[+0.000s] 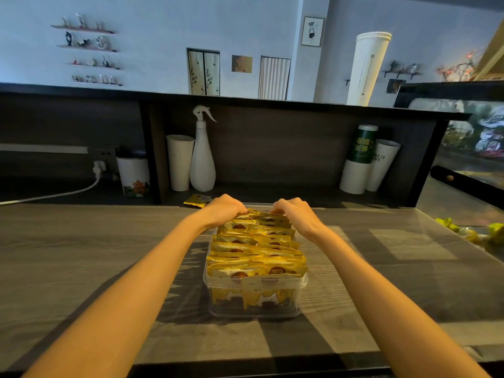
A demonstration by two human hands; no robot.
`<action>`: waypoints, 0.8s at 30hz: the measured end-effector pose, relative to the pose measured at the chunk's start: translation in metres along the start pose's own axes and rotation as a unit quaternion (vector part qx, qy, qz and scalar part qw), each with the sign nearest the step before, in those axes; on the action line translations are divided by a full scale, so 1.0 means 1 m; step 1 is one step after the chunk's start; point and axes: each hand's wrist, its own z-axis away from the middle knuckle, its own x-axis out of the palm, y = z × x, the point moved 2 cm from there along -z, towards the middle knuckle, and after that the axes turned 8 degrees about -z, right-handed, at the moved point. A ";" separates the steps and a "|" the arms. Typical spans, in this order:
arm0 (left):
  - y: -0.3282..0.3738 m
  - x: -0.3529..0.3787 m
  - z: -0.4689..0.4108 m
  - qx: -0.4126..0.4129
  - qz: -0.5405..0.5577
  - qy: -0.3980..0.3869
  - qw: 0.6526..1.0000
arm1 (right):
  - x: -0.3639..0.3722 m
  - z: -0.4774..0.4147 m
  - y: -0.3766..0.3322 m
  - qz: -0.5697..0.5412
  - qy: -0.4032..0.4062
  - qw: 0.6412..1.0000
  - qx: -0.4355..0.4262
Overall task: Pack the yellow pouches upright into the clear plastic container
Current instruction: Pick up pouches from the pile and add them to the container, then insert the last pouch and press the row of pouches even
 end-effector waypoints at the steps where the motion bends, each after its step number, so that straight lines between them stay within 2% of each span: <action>1: 0.001 0.000 0.000 0.002 -0.003 0.007 1.000 | 0.000 0.000 -0.001 -0.003 0.001 1.000 -0.003; 5: 0.003 -0.002 0.003 0.022 -0.053 0.034 0.998 | 0.002 -0.002 -0.005 0.002 0.004 1.000 -0.015; 10: -0.001 -0.015 0.013 0.025 -0.047 0.116 0.992 | 0.002 0.000 -0.024 0.064 0.068 0.993 -0.078; 15: -0.015 -0.052 0.041 -0.006 -0.121 0.239 0.963 | 0.022 0.016 -0.070 0.120 0.110 0.967 -0.196; 18: -0.034 -0.077 0.062 -0.042 -0.170 0.289 0.941 | 0.049 0.022 -0.101 0.113 0.107 0.964 -0.214; 21: -0.059 -0.094 0.082 -0.066 -0.189 0.308 0.930 | 0.085 0.026 -0.125 0.094 0.083 0.968 -0.216; 24: -0.084 -0.099 0.101 -0.094 -0.191 0.289 0.933 | 0.126 0.030 -0.139 0.076 0.060 0.975 -0.200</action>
